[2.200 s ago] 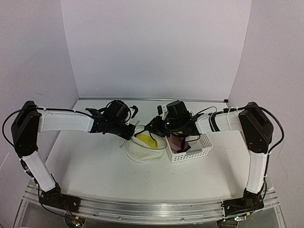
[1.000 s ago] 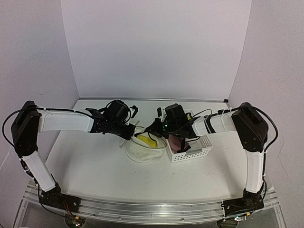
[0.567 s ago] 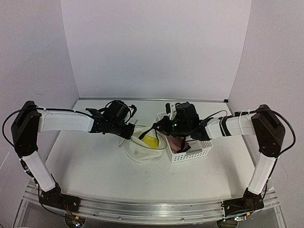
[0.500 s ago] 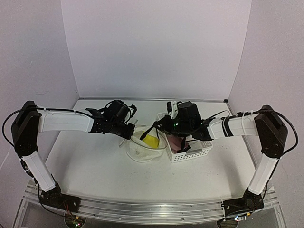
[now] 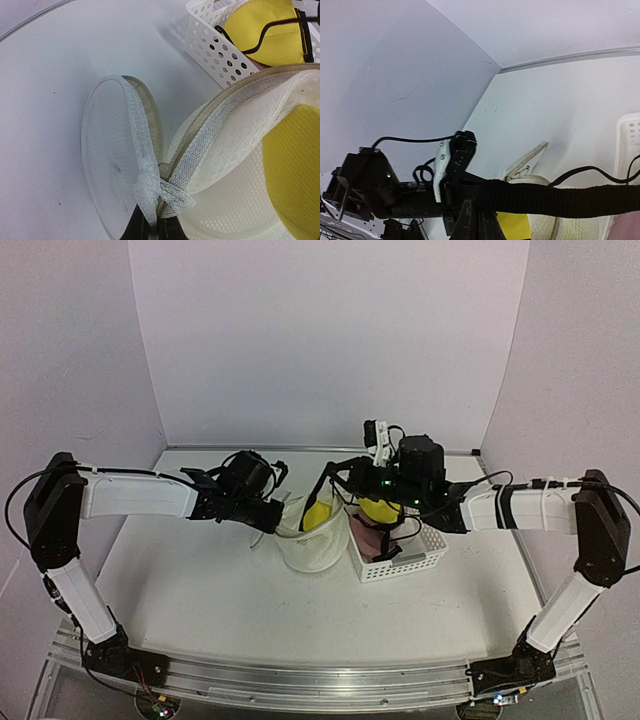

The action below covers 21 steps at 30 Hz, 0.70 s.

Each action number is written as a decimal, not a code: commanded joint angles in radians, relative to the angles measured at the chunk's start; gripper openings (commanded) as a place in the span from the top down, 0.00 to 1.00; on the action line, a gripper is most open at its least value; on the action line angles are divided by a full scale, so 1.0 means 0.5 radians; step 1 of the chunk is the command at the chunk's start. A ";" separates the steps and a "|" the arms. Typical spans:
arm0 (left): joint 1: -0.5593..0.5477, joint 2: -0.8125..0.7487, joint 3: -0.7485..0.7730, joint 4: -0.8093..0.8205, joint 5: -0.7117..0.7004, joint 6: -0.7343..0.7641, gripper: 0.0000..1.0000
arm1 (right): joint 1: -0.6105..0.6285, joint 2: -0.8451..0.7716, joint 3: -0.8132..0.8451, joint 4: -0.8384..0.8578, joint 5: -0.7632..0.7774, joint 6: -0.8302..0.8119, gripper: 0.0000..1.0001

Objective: Unzip the laundry bag and remove the bra
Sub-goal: Place the bra in the bin.

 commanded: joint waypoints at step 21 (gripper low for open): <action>0.014 -0.022 0.189 0.169 0.418 0.056 1.00 | 0.010 -0.067 0.013 1.165 -0.474 0.328 1.00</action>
